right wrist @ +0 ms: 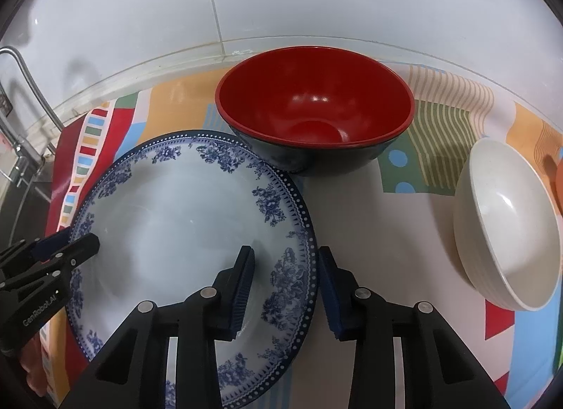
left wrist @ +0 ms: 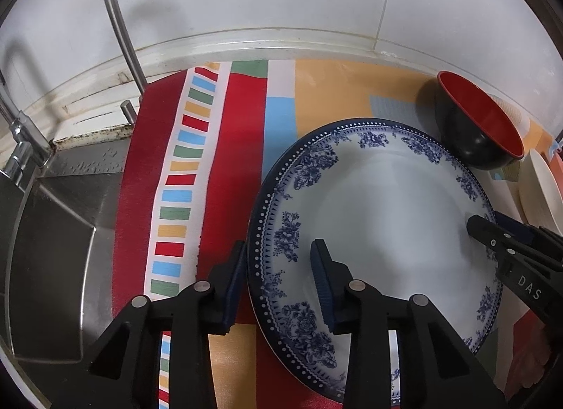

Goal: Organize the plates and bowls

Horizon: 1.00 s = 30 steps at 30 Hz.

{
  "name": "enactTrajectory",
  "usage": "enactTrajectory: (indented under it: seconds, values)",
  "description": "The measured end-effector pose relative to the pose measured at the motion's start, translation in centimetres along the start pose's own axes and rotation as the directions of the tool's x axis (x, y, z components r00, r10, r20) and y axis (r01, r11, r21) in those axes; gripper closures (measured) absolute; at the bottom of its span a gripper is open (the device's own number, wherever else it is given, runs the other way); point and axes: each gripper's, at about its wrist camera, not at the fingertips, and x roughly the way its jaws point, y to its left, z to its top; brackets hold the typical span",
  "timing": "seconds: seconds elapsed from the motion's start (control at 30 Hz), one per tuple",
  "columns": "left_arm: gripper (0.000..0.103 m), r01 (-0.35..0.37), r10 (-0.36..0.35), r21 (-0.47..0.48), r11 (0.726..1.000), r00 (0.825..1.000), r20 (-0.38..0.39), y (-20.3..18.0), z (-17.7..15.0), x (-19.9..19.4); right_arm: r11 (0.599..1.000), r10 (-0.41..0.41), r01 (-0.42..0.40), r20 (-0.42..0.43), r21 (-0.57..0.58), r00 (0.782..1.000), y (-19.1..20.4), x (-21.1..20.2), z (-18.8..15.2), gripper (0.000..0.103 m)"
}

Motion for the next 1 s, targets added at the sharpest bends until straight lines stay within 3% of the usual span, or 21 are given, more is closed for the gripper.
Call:
enactTrajectory:
  seconds: [0.57,1.0]
  values:
    - [0.067,-0.039,0.042,-0.047,0.998,0.998,0.057,1.3,-1.6,-5.4,0.999,0.040,-0.040,0.015,-0.006,0.999,1.0,-3.3,-0.2,0.066]
    - [0.067,-0.035,0.045,-0.118,0.992,0.995,0.086,1.3,-6.3,-11.0,0.998,0.055,-0.053,0.064,-0.042,0.996,1.8,-9.4,-2.6,0.066]
